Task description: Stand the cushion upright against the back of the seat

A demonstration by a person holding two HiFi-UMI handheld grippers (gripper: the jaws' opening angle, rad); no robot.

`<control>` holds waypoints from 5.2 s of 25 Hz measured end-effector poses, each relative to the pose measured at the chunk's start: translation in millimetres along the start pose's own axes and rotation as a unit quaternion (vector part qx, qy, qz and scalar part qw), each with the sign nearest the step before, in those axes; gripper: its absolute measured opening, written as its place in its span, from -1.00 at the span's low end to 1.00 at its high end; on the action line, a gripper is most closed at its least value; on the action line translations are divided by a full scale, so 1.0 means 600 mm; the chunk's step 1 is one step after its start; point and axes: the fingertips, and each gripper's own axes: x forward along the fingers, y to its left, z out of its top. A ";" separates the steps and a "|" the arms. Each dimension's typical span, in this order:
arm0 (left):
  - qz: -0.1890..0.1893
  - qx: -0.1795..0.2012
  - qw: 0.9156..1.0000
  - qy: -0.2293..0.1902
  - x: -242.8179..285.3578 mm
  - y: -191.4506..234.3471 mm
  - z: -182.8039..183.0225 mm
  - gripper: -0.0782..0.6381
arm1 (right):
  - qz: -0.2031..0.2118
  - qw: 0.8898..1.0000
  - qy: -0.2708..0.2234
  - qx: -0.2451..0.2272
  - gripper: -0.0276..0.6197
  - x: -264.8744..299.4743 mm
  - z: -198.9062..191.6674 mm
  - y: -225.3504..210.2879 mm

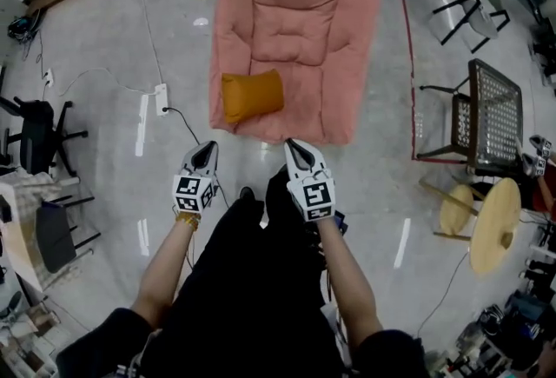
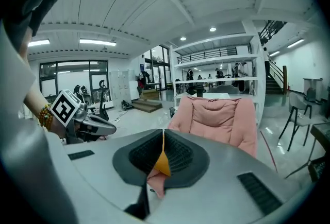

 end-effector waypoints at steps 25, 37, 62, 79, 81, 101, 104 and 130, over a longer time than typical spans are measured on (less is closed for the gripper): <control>-0.001 -0.117 0.973 0.197 0.283 0.180 -0.234 -0.46 | -0.071 0.995 0.062 0.038 -0.86 0.097 -0.039 -0.138; -0.014 -0.114 0.966 0.230 0.340 0.170 -0.258 -0.49 | -0.084 0.993 0.082 0.024 -0.86 0.093 -0.056 -0.147; -0.072 0.026 0.982 0.170 0.386 0.099 -0.029 -0.68 | -0.103 0.994 0.029 0.012 -0.86 0.095 0.038 -0.200; -0.228 0.203 0.942 0.141 0.261 0.016 0.171 -0.68 | -0.037 0.999 0.033 -0.004 -0.86 0.103 0.119 -0.244; -0.235 0.217 0.939 0.128 0.242 0.007 0.201 -0.68 | -0.010 0.999 0.038 -0.010 -0.86 0.116 0.127 -0.242; -0.263 0.362 0.894 0.021 0.111 -0.049 0.474 -0.68 | 0.167 0.983 -0.024 0.075 -0.44 0.207 0.325 -0.260; -0.266 0.364 0.892 0.018 0.111 -0.053 0.471 -0.68 | 0.177 0.980 -0.015 0.089 -0.44 0.221 0.315 -0.247; -0.229 0.302 0.923 0.062 0.260 -0.076 0.422 -0.68 | 0.122 0.985 0.041 0.111 -0.80 0.149 0.245 -0.296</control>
